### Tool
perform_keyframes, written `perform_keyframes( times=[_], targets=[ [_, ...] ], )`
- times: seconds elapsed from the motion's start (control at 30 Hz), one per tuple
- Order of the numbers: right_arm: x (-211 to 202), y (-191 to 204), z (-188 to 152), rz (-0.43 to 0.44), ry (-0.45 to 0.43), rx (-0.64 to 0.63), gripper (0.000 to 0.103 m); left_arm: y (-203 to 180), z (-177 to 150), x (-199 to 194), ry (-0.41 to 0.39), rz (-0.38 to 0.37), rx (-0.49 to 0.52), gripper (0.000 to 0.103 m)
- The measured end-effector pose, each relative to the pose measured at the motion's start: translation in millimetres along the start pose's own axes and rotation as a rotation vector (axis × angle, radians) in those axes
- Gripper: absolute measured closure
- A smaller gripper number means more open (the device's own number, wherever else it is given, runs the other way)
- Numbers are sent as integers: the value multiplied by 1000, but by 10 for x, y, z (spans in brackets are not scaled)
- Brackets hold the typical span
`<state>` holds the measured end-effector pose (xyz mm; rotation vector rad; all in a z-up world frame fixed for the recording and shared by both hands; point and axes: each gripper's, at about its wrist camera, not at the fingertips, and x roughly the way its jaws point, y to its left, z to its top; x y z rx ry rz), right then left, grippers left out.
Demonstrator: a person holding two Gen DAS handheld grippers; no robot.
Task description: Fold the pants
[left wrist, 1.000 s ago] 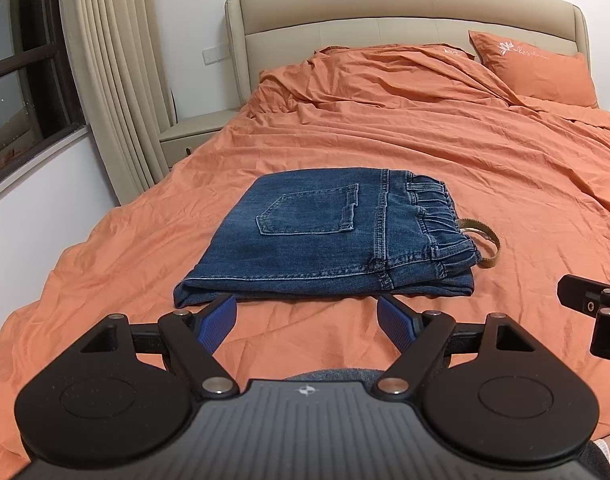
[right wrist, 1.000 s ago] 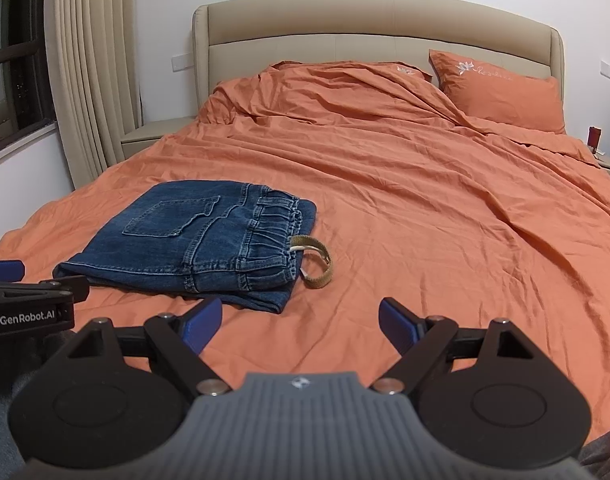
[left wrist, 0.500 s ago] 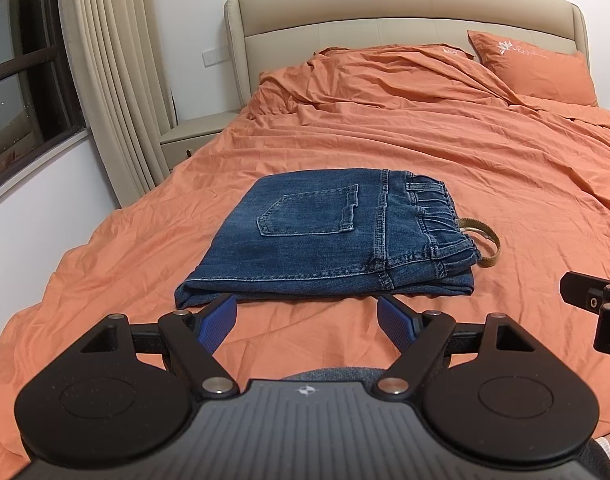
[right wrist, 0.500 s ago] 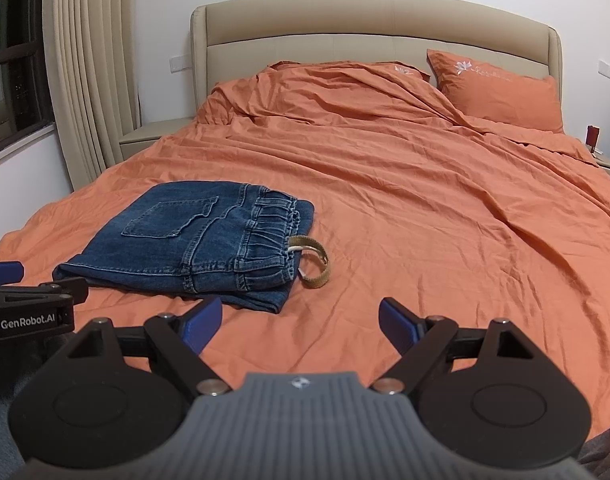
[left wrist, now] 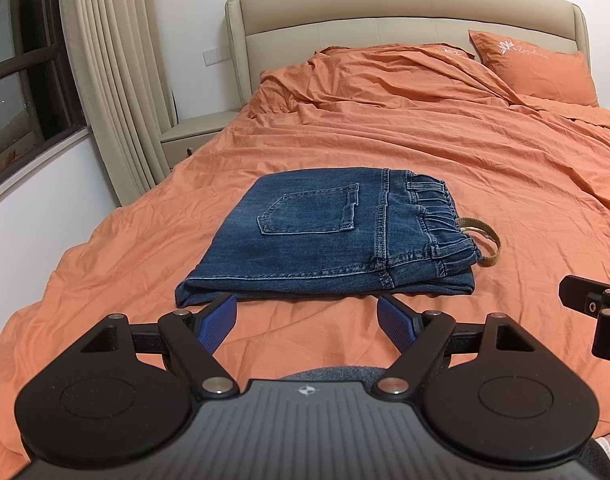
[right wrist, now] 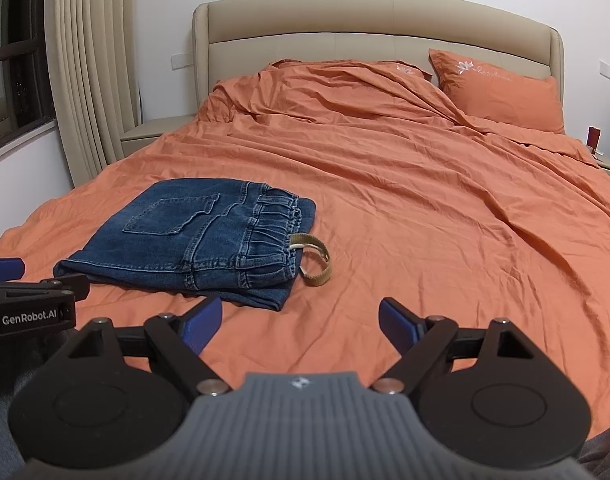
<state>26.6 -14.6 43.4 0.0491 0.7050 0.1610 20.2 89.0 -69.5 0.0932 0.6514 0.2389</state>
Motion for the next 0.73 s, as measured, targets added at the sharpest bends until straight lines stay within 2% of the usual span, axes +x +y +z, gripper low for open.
perform_keyframes(
  times=[0.73],
  targets=[
    [-7,10,4,-3,-6,-2,21,15,0,-8,3,-4,-6,11]
  ],
)
